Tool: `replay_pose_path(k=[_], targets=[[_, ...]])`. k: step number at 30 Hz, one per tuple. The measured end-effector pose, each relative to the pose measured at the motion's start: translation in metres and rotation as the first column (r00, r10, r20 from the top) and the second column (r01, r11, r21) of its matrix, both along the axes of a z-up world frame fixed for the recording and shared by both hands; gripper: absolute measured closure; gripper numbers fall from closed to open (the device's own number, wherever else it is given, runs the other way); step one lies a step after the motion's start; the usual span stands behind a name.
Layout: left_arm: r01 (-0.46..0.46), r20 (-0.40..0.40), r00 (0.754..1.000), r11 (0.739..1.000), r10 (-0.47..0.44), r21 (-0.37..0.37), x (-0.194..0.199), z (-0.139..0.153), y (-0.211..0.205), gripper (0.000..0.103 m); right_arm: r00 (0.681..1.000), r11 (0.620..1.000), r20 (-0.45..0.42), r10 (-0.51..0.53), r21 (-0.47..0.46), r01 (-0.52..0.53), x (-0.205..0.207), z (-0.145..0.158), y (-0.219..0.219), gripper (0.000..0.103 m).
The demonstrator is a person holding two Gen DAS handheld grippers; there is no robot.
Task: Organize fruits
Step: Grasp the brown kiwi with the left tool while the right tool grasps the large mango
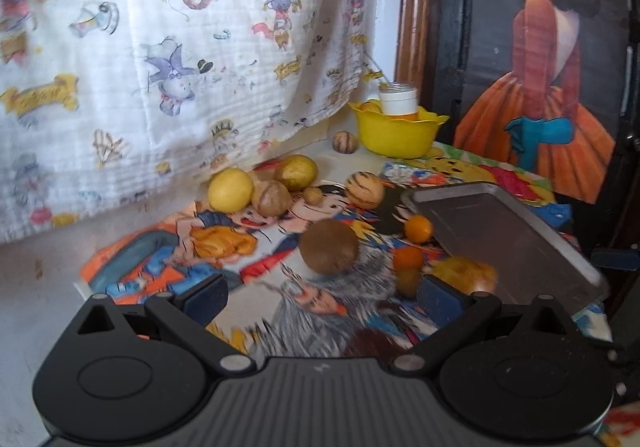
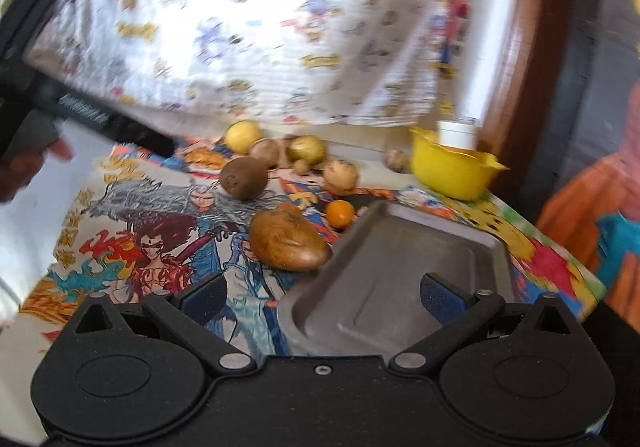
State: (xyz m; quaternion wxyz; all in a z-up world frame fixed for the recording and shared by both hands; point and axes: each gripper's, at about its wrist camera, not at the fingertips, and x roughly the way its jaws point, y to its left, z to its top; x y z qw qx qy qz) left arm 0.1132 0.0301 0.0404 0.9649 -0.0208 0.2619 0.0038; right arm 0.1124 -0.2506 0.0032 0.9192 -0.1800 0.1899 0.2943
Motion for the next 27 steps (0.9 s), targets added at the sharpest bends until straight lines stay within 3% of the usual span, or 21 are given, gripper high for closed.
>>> replay_pose_path(k=[7,16,27], targets=[[-0.005,-0.070,0.998,1.000,0.004,-0.008,0.057,-0.004,0.008,0.000,0.985,0.981,-0.033,0.172,-0.087,-0.174,0.045,-0.003,0.023,0.001],[0.042,-0.139,0.989,0.999,-0.045,-0.022,0.098,-0.022,0.008,0.001,0.957,0.954,-0.088,0.275,-0.103,-0.283,0.079,-0.014,0.036,0.011],[0.035,-0.173,0.984,0.997,-0.048,-0.073,0.123,-0.036,0.007,0.021,0.948,0.943,-0.106,0.300,-0.119,-0.311,0.094,-0.024,0.049,0.025]])
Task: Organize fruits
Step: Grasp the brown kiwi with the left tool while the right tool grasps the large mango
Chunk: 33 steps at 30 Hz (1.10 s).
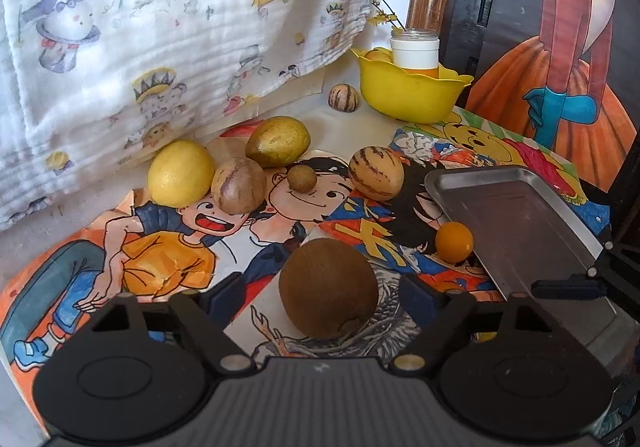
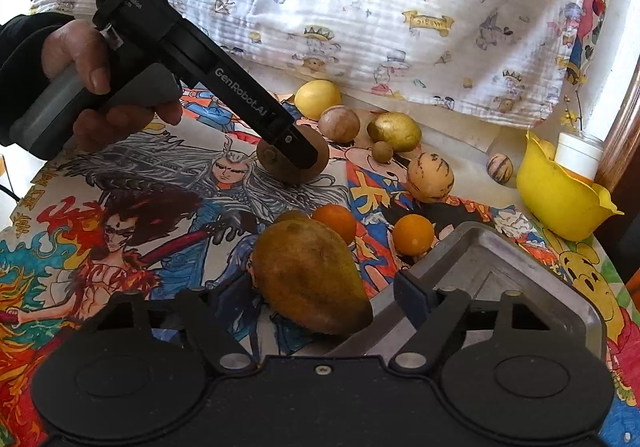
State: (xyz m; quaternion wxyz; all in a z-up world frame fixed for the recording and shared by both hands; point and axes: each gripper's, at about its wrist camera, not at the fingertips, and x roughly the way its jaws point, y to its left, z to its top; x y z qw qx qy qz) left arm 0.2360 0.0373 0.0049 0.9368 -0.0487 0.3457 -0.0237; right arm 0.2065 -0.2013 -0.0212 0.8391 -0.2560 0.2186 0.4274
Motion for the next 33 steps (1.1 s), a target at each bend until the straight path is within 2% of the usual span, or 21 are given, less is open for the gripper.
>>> replay_pose_path(k=[8,11,22,29,33], targets=[[0.002,-0.034,0.999,0.999,-0.003,-0.032,0.009,-0.006,0.000,0.038,1.000,1.000,-0.001,0.031,-0.006,-0.031,0.003,-0.002,0.004,0.032],[-0.004,-0.037,0.999,1.000,0.003,-0.025,0.011,-0.007,-0.001,0.040,0.999,0.999,-0.015,0.042,-0.002,-0.042,0.004,-0.002,0.006,0.040],[-0.026,-0.044,0.999,0.998,0.024,-0.062,0.007,-0.006,0.001,0.042,1.000,1.000,0.026,0.016,0.021,-0.017,-0.003,-0.005,0.006,0.044],[0.000,-0.025,1.000,0.998,-0.002,-0.061,-0.003,0.005,-0.012,0.042,0.999,0.997,0.035,-0.023,0.078,0.021,-0.005,-0.001,-0.005,0.046],[0.017,-0.037,0.999,0.997,-0.020,-0.081,0.002,0.008,-0.021,0.042,0.999,0.997,0.030,-0.020,0.071,0.018,-0.005,0.000,-0.004,0.047]])
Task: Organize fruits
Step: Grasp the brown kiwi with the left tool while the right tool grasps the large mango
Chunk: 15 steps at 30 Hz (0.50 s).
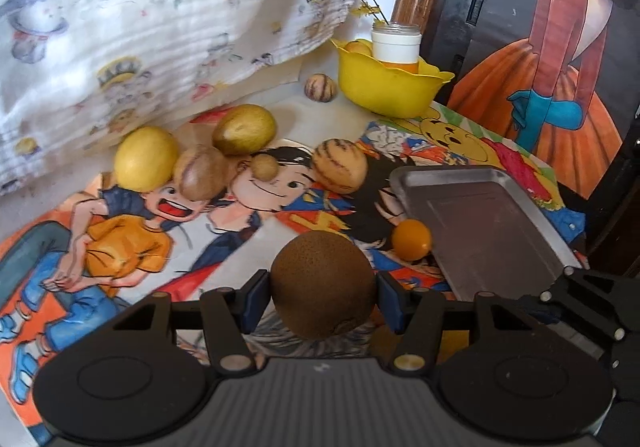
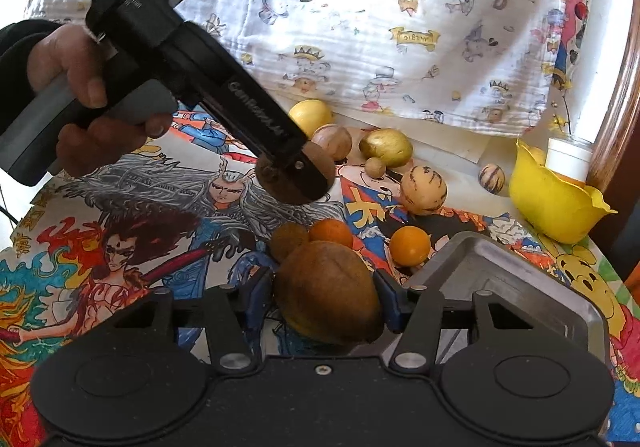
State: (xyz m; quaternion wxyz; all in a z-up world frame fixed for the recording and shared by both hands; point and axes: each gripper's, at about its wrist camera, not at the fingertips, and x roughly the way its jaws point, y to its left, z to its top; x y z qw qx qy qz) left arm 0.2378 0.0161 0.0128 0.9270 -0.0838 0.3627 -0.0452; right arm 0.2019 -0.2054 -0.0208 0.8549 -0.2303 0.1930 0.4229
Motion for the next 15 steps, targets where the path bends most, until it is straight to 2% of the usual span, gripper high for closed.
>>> replay_pose_path(k=[8,15], targets=[[-0.010,0.011,1.000,1.000,0.010,-0.006,-0.0014,0.0040,-0.0053,0.042,1.000,0.999,-0.027,0.014,-0.047,-0.015,0.0060,-0.0030,0.0058,0.046],[-0.021,0.006,1.000,1.000,0.021,-0.016,-0.0001,0.0031,-0.0034,0.042,0.999,1.000,-0.046,0.005,-0.013,-0.005,0.0087,-0.0056,0.0028,0.047]])
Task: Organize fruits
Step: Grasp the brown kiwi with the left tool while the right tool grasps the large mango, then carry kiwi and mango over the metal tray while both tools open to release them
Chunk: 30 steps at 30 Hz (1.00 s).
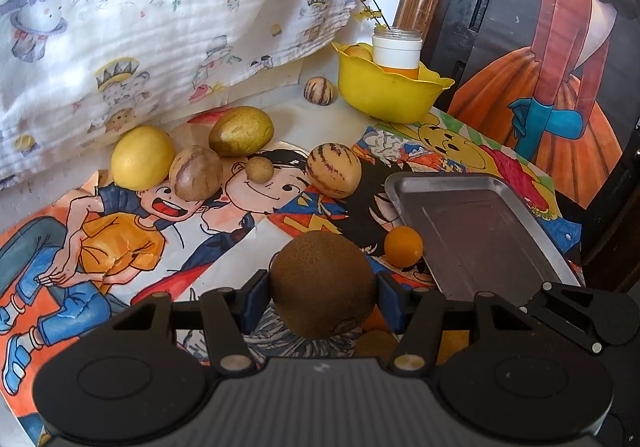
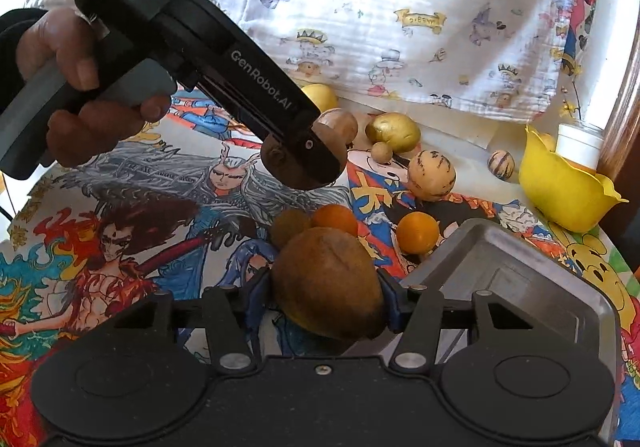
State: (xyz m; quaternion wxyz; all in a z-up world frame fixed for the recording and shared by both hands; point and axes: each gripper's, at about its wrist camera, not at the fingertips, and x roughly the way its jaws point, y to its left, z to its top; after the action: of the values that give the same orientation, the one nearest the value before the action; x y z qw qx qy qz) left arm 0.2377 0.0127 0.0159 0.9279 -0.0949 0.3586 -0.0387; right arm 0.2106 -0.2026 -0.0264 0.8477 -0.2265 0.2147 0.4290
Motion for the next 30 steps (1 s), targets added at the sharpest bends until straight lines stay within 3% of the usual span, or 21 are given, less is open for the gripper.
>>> replay_pose_path(k=[7,16,24,30], targets=[[0.005,0.017,1.000,1.000,-0.005,0.002,0.008,0.010,-0.009,0.042,0.998,0.996,0.015,-0.057,0.066,0.056,0.005,0.017,-0.015,0.047],[0.049,0.023,0.999,0.999,-0.049,0.024,0.045,0.023,-0.035,0.042,0.976,0.980,0.087,-0.199,0.036,0.197,0.051,0.040,-0.059,0.047],[0.121,0.030,0.992,0.993,-0.121,0.004,0.086,0.014,-0.068,0.042,0.936,0.937,0.046,-0.350,0.008,0.350,0.123,0.027,-0.093,0.047],[0.136,0.014,0.991,0.991,-0.136,-0.001,0.112,-0.002,-0.084,0.042,0.928,0.928,0.026,-0.372,0.001,0.372,0.145,0.018,-0.094,0.047]])
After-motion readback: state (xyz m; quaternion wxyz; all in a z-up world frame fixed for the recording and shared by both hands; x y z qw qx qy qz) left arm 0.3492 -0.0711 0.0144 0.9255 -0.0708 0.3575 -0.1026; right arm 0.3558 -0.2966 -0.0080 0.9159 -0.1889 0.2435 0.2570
